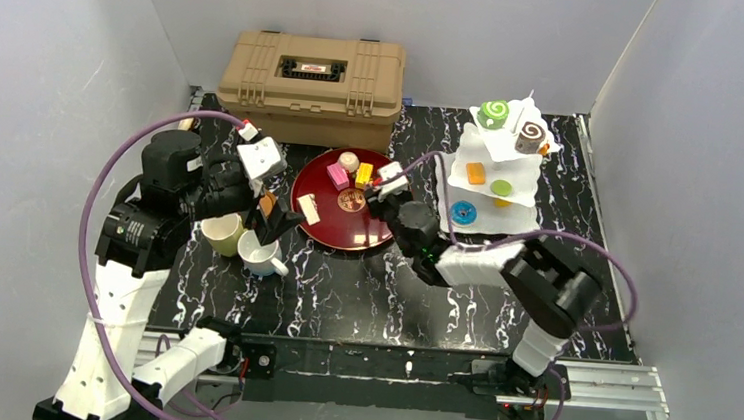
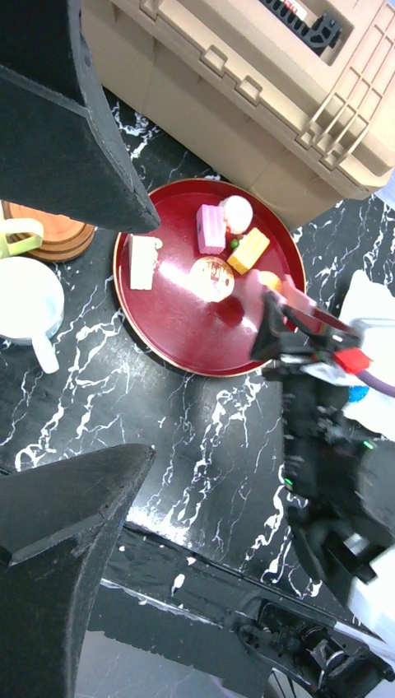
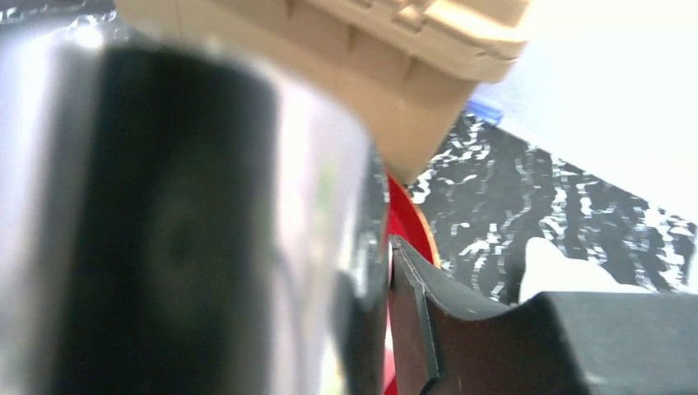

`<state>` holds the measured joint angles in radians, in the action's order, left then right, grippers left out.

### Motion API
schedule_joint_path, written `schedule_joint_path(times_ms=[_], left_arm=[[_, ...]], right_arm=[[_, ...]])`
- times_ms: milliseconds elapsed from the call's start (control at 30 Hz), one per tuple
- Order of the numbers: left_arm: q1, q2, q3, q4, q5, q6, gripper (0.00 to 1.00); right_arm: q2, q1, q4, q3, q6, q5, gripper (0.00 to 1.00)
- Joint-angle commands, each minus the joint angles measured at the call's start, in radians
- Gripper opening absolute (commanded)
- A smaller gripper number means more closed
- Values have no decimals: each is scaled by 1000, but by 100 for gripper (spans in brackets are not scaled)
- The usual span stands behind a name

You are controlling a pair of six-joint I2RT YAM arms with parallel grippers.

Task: Serve the afternoon tea
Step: Pick up the desert from the tray, then place the desert on the desert table.

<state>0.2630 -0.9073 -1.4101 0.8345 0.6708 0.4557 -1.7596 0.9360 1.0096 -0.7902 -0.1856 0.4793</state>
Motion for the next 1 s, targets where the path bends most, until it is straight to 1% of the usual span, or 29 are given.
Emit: schedule_joint_path(times_ms=[0,167,367,533,700,967], left_arm=[[-5,17,14,14,29,10,98],[-5,17,13,15,31,12,98],[-6,18,11,15,35,7,98],[-6,24,20,17,36,12,98],[-6,24,21,16,45,8,97],[-6,21,19,18,50,12,97]], right_arm=[[197,-6,10,95,-45,93,36],[337,-21,-18,199,-48,176,36],[433,-36,-19,285,-73,249,36],[494,-53,-61,330,-64,280,36],[482,-106,-14,358,-50,297,37],[302,-181,162,330,-80,283,38]])
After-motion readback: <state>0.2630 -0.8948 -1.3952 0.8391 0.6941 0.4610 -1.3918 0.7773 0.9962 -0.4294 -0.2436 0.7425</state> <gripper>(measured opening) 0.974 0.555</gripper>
